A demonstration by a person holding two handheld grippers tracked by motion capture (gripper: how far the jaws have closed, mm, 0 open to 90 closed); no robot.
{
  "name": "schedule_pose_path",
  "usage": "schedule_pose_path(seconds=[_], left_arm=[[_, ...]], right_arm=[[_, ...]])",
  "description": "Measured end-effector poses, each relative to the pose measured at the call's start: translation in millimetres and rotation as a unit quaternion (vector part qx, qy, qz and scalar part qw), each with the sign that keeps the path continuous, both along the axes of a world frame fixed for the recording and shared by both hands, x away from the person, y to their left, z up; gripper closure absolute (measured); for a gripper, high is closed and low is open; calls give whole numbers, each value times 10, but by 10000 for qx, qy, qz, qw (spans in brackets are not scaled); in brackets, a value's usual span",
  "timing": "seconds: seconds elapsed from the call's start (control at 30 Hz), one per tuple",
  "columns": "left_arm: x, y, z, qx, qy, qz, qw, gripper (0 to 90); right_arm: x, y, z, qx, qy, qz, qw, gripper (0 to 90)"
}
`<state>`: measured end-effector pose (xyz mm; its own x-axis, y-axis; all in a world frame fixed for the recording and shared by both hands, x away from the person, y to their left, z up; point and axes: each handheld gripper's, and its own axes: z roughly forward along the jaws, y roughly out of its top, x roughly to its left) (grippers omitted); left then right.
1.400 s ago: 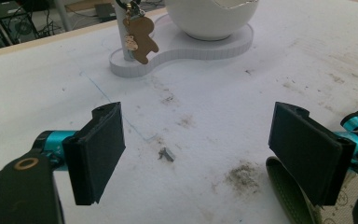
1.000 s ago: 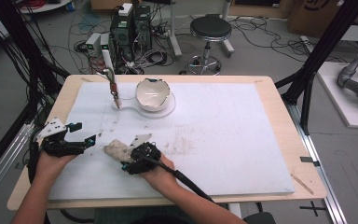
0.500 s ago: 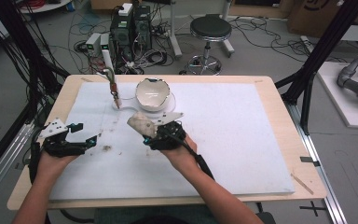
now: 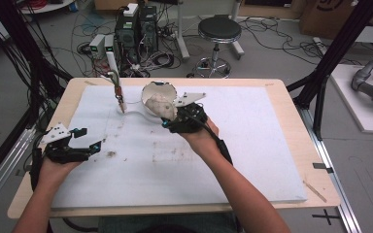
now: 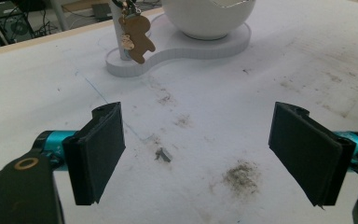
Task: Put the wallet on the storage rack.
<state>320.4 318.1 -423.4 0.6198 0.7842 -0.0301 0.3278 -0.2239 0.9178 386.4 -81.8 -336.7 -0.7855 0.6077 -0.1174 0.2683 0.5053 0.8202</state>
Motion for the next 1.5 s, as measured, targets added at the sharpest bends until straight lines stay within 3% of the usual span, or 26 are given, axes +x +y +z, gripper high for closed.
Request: schedule_pose_path(seconds=[0.27, 0.57, 0.73, 0.8, 1.17, 1.3, 1.5], left_arm=[[0, -3, 1, 5, 0, -3, 10000, 182], [3, 5, -3, 13, 5, 3, 10000, 182], [5, 8, -4, 18, 5, -1, 10000, 182], [3, 6, -3, 17, 3, -3, 10000, 182], [4, 4, 3, 3, -3, -17, 10000, 182], [5, 1, 3, -5, -12, -18, 10000, 182], [6, -1, 7, 11, -10, -30, 10000, 182]], right_arm=[[228, -24, 117, -165, -113, -70, 9998, 383], [494, 4, 147, -360, -100, -52, 9993, 382], [604, 83, 144, -650, -103, -66, 9978, 381], [649, 116, 138, -652, -96, -71, 9978, 381], [862, 381, 45, -1181, -46, -43, 9930, 380], [914, 448, -23, -1454, -7, -46, 9894, 380], [968, 508, -75, -1633, 18, -61, 9865, 379]])
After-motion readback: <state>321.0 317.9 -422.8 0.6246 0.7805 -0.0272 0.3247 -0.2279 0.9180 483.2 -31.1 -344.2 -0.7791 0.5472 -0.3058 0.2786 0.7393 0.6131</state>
